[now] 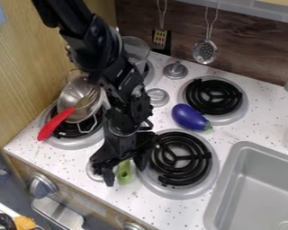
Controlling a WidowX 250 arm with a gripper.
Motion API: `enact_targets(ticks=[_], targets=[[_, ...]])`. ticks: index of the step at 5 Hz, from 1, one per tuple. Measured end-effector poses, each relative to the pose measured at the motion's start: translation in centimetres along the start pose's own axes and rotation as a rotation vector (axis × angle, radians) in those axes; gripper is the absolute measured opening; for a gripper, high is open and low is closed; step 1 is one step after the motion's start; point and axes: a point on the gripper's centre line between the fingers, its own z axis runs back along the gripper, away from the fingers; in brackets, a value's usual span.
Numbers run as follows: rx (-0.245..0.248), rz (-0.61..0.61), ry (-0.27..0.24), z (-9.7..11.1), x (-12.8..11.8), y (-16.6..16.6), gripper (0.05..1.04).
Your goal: Put the green spatula on the silver pot on the top left side stove
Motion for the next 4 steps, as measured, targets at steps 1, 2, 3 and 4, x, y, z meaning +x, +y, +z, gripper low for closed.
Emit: enact_targets(ticks=[1,2,3,4], targets=[[-0.003,0.005,-0.006,-0.2,0.1,0.0,0.996],[-0.007,0.017,-0.002,-0.5,0.1,0.3,0.996],[-0.012,0.025,0.013,-1.3,0.3,0.6,0.996],[-0.015,0.018,0.026,-1.7,0.1,0.7,0.996]])
